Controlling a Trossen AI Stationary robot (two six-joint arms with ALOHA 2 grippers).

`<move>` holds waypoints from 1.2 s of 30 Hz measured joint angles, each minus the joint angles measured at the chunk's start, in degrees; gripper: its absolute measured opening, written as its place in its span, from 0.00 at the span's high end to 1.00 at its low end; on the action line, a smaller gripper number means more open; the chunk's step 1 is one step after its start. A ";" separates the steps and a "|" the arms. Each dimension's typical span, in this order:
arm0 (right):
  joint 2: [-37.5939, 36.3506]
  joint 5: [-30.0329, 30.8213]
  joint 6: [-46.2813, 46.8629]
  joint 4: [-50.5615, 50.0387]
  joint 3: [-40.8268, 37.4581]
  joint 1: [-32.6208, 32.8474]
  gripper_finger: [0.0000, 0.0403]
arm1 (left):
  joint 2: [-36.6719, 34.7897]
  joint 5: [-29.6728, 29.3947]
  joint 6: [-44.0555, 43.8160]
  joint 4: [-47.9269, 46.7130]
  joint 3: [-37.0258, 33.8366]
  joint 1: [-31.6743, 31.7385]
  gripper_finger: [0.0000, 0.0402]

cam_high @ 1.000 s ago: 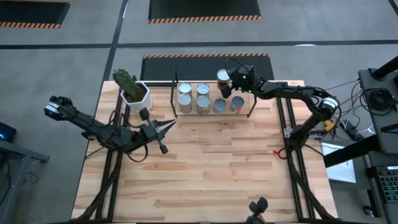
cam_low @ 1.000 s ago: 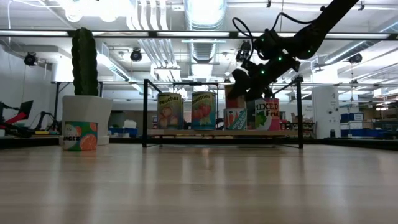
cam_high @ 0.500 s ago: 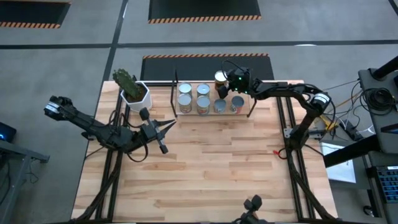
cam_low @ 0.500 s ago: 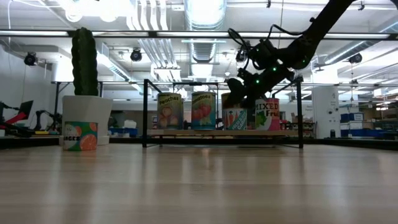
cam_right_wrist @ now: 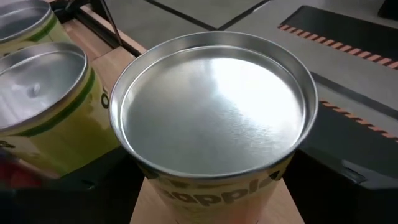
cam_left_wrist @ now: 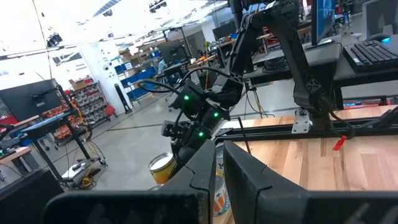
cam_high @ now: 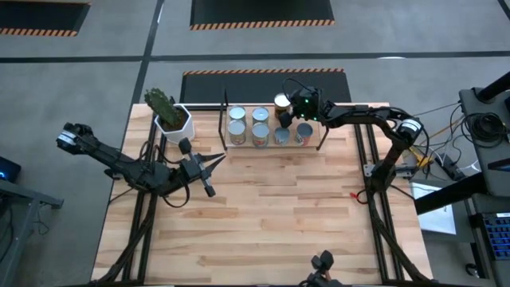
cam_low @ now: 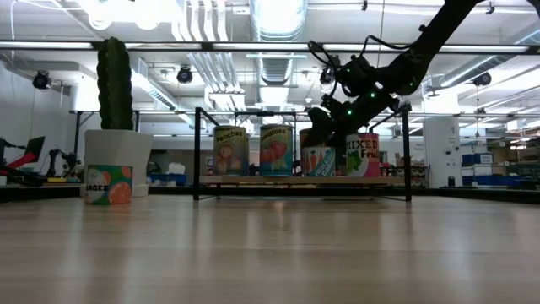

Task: Pick and place cans onto a shelf
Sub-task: Put the canned pineapple on the shelf

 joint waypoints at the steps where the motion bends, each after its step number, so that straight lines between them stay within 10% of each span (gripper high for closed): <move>1: 0.00 0.00 0.00 -0.36 0.00 0.00 0.17 | 0.00 0.00 0.00 0.01 0.00 0.00 0.97; 22: -17.15 0.01 1.42 -15.78 -0.20 0.08 0.14 | 0.00 0.04 0.00 0.50 0.00 0.00 0.97; 36: -14.82 0.02 0.29 -50.17 22.63 1.01 0.59 | 0.02 0.08 6.64 11.06 0.00 0.08 0.97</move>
